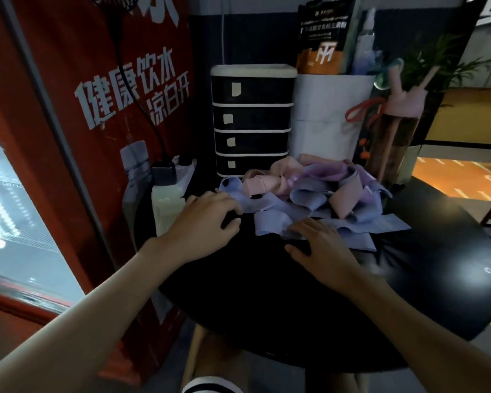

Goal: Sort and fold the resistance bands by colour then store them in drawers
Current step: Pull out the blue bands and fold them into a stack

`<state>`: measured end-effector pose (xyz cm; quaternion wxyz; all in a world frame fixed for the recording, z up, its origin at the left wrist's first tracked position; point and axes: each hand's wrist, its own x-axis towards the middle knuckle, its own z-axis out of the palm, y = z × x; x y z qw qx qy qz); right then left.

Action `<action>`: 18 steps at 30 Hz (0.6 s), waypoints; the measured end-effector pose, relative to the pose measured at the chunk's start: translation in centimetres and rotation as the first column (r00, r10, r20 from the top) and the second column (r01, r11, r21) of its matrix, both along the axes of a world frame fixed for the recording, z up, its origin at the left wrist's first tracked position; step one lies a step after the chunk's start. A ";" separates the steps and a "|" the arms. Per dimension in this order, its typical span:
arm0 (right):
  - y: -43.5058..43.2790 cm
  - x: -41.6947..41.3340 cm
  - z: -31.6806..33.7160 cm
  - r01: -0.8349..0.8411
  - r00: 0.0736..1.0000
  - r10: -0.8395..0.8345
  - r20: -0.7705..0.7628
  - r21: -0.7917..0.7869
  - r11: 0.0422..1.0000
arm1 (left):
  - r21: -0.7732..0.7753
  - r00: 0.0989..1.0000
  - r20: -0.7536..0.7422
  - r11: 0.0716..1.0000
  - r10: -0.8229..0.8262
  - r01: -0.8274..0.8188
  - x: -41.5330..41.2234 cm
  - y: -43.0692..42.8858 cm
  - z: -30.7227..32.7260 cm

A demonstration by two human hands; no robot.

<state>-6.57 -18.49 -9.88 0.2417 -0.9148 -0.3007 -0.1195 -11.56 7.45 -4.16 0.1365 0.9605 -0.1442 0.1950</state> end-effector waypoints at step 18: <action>0.0 0.2 -0.2 0.036 0.999 -0.036 0.014 -0.028 0.999 | -0.001 0.983 -0.179 0.999 0.048 -0.049 8.4 -5.9 0.6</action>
